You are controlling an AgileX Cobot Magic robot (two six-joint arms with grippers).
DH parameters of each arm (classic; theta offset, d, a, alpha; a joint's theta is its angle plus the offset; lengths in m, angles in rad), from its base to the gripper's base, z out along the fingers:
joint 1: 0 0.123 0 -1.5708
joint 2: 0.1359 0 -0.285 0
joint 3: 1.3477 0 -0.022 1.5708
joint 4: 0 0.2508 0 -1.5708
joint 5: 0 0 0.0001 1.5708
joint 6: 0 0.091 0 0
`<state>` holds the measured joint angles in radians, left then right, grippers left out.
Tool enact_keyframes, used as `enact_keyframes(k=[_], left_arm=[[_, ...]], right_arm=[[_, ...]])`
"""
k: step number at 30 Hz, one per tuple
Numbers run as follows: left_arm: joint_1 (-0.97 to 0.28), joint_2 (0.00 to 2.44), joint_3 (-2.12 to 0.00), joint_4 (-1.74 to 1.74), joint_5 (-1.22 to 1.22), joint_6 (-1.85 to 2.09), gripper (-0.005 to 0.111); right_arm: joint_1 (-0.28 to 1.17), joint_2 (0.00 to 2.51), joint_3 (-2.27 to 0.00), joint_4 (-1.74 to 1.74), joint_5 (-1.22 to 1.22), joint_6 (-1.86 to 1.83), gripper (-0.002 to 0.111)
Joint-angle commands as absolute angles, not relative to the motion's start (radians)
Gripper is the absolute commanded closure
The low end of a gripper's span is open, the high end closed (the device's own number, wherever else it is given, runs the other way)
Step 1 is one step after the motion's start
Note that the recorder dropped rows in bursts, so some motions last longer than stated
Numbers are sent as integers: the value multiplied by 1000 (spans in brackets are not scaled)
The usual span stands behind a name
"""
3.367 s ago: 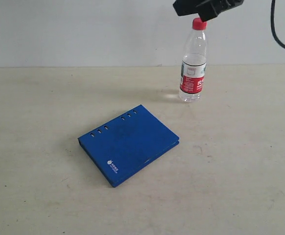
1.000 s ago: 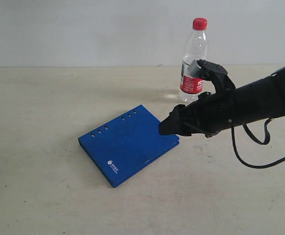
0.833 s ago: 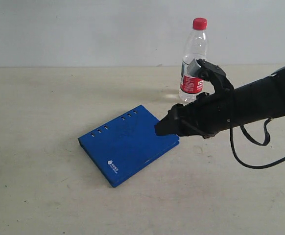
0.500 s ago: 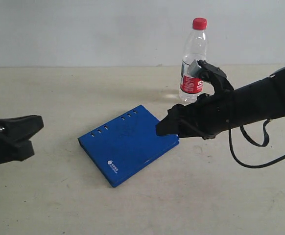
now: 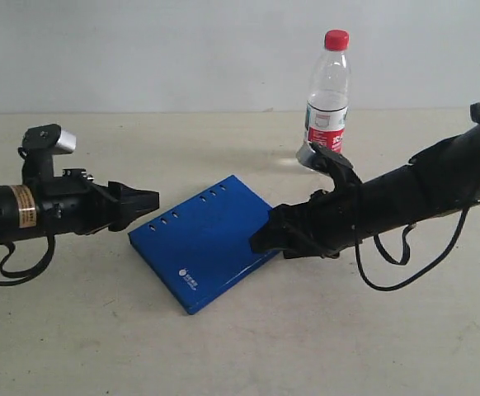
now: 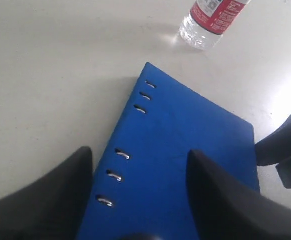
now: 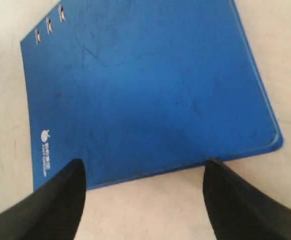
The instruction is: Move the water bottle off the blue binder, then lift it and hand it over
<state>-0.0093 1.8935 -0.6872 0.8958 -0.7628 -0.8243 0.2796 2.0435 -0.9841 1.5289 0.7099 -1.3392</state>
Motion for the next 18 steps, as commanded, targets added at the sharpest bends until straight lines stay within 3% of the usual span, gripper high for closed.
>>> enact_keyframes(k=[1,7,12,16,18], left_arm=[[-13,1914,-739,997,-746,-840,54],[-11,1914,-745,1071,-648,-836,54],[-11,1914,-745,1072,-669,-831,54],[-11,1914,-745,1072,-690,-831,54],[-11,1914,-745,1053,-684,-831,54]], right_arm=[[279,2047,-991,1639,723,-1460,48],[279,2047,-991,1692,959,-1594,48],[279,2047,-995,1744,814,-1609,49],[279,2047,-1027,1744,749,-1609,71],[279,2047,-1048,1744,749,-1605,92]])
